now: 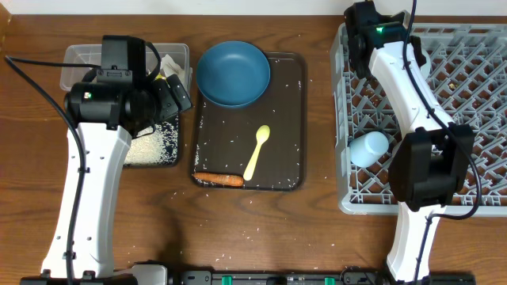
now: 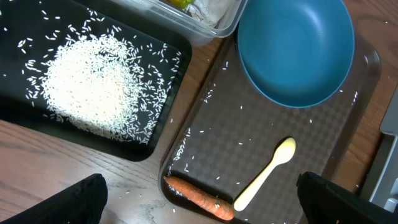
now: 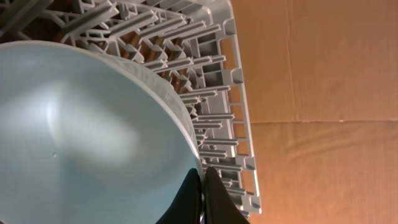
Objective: Sort waste into correct bins and load items into the dishwasher rack
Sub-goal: 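Carry bowl right and set it upside down in dish rack, then reach right gripper to blue plate rim and grasp it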
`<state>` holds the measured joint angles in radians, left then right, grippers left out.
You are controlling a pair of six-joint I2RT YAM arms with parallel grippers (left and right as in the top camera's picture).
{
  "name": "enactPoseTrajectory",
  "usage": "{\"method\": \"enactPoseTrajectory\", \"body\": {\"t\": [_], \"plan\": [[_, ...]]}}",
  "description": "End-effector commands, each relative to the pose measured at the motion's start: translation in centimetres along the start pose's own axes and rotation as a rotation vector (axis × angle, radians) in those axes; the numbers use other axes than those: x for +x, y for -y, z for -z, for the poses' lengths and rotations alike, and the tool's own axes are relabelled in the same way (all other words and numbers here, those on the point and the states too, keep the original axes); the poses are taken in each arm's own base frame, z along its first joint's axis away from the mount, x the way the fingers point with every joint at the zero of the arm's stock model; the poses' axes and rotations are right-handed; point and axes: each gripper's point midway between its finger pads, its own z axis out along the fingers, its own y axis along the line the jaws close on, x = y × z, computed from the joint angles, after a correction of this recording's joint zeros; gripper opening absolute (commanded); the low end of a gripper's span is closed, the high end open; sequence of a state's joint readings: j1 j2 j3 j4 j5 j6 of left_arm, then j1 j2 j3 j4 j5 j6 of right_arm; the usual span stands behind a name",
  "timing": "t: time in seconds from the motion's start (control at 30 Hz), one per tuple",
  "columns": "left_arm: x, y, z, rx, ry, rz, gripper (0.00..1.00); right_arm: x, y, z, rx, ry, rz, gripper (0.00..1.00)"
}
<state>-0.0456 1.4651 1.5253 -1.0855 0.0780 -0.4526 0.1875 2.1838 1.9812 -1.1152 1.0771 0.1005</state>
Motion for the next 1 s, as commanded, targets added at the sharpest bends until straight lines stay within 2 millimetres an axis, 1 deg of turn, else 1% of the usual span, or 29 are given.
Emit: {"method": "enactPoseTrajectory", "body": {"t": [0.0,0.07,0.2,0.43,0.5,0.67,0.77,0.83,0.87,0.9,0.97], "plan": [[0.0,-0.4,-0.3,-0.018,-0.005,0.009,1.0,-0.1,0.5,-0.2,0.062,0.002,0.071,0.01],[0.0,-0.4,-0.3,-0.018,-0.005,0.009,1.0,-0.3,1.2,0.0,0.103,0.009,0.087,0.01],[0.0,-0.4,-0.3,-0.018,-0.005,0.009,0.99,-0.3,1.1,0.0,0.103,0.007,0.122,0.01],[0.0,-0.4,-0.3,-0.018,-0.005,0.009,0.99,-0.5,0.1,0.9,0.072,0.028,0.131,0.01],[0.0,-0.4,-0.3,-0.018,-0.005,0.009,1.0,-0.7,-0.6,1.3,0.042,0.037,0.129,0.01],[0.0,-0.4,-0.3,-0.018,-0.005,0.009,1.0,-0.6,-3.3,2.4,-0.075,0.052,0.15,0.01],[0.0,-0.4,-0.3,-0.018,-0.005,0.009,1.0,-0.4,-4.2,3.2,-0.101,0.06,0.174,0.01],[0.0,-0.4,-0.3,-0.018,-0.005,0.009,1.0,-0.4,-4.8,3.9,-0.123,0.069,0.187,0.05],[0.0,-0.4,-0.3,-0.018,-0.005,0.009,1.0,-0.4,-5.3,4.3,-0.139,0.075,0.193,0.11],[0.0,-0.4,-0.3,-0.018,-0.005,0.009,1.0,-0.3,-6.1,4.9,-0.17,0.081,0.204,0.16],[0.0,-0.4,-0.3,-0.018,-0.005,0.009,1.0,0.1,-7.5,5.9,-0.23,0.084,0.232,0.19]]}}
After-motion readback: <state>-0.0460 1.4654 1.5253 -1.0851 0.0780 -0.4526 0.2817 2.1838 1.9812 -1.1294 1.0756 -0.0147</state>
